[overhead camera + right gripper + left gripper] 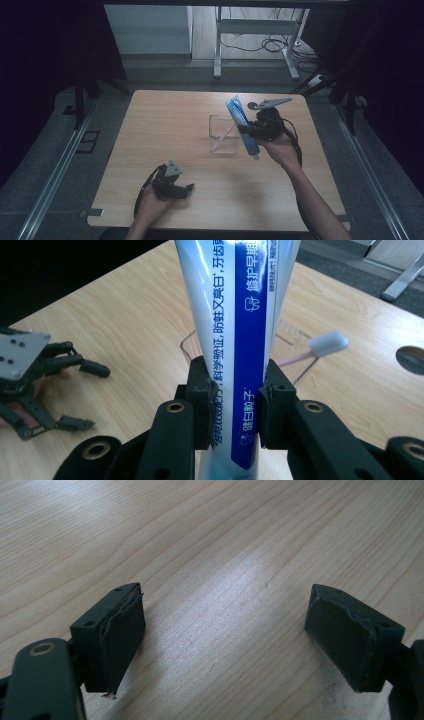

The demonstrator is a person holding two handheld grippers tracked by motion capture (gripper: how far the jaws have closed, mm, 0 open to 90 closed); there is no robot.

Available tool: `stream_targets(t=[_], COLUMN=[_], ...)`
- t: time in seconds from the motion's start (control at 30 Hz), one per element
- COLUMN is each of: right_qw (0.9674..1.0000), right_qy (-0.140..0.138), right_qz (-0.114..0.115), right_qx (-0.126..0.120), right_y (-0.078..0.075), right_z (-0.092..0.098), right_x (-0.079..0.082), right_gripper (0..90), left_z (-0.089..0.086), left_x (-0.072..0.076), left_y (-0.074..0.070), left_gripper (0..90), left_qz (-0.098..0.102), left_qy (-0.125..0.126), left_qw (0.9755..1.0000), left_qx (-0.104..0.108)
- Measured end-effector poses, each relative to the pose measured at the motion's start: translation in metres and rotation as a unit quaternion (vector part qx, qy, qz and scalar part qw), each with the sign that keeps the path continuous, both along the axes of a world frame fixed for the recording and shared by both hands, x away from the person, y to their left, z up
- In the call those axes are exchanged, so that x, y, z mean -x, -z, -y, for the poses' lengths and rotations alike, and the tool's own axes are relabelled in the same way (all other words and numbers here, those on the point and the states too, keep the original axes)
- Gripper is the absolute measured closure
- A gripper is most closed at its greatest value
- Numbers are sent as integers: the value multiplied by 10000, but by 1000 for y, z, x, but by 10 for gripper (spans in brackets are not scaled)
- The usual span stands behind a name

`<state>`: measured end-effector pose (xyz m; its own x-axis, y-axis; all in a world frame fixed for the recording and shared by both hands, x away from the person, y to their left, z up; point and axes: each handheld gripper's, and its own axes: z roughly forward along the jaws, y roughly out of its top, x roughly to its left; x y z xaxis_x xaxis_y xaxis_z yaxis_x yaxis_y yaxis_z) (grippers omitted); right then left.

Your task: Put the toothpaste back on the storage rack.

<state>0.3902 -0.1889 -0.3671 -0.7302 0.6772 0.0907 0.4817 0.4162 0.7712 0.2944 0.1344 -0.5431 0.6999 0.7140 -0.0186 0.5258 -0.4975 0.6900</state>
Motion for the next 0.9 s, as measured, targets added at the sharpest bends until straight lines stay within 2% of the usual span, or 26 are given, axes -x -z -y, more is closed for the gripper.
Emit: stream_targets(t=[0.9], right_qw=[9997], right_qy=[14], right_qz=[202], right_qx=[-168], right_y=[-16], right_z=[-37], right_x=[-40], right_gripper=[719], left_z=[0], left_x=[0], left_y=[0], left_gripper=[163], left_qz=[-13], left_qy=[-14], left_qw=[10000], left_qx=[13])
